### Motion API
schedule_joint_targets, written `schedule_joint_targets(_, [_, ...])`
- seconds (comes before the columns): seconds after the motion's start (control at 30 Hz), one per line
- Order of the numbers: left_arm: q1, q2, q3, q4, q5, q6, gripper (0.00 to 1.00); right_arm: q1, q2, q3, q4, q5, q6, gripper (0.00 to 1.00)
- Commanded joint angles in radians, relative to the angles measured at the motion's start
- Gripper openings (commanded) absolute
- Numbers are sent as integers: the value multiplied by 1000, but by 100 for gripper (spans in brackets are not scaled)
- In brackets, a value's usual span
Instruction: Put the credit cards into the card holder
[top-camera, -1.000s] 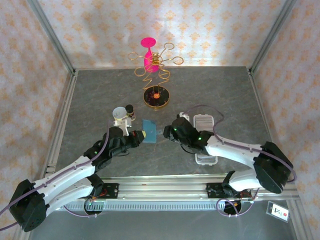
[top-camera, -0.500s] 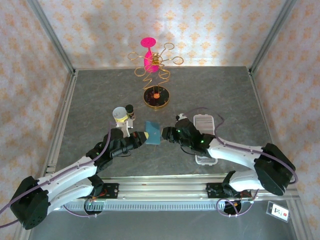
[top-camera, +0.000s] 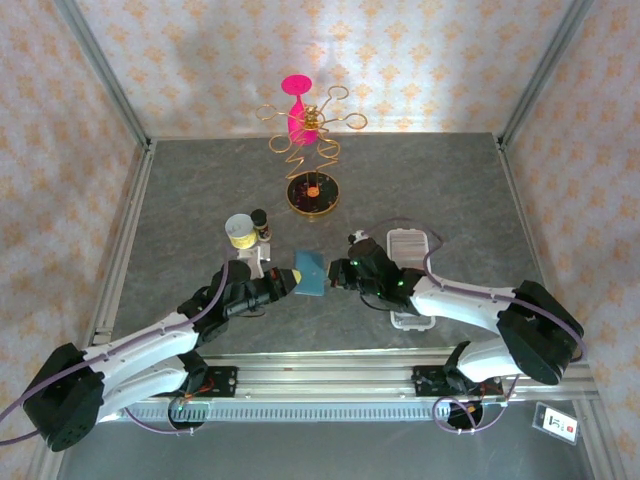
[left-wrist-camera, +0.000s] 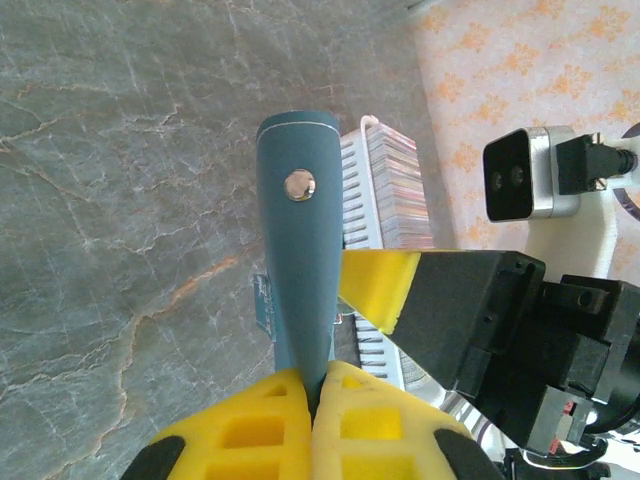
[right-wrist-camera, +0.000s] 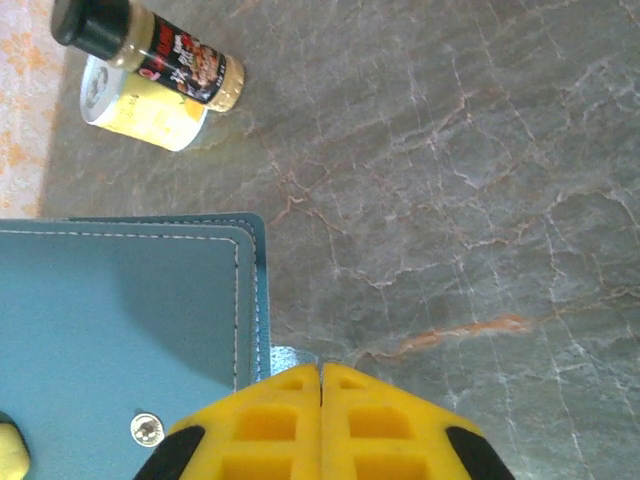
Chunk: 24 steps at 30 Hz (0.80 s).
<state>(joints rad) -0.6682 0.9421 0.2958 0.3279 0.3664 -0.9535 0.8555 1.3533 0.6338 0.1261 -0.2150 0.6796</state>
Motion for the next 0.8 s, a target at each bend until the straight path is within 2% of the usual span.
schedule_joint_targets(0.0, [-13, 18, -10, 78, 9, -19, 0, -3, -5, -30, 23, -12, 0, 0])
schedule_joint_targets(0.43, [-112, 248, -18, 208, -43, -77, 0, 5, -25, -169, 79, -3, 58, 0])
schedule_joint_targets(0.57, [-123, 311, -3, 201, -73, -77, 6, 7, -37, -194, 85, 11, 64, 0])
schedule_joint_targets(0.7, [-123, 329, 0, 164, -115, -68, 22, 7, -54, -210, 95, 10, 69, 0])
schedule_joint_targets(0.73, [-123, 327, 6, 143, -123, -54, 34, 7, -58, -214, 99, 11, 70, 0])
schedule_joint_targets(0.77, [-123, 321, 17, 110, -139, -42, 39, 7, -63, -220, 106, 11, 69, 0])
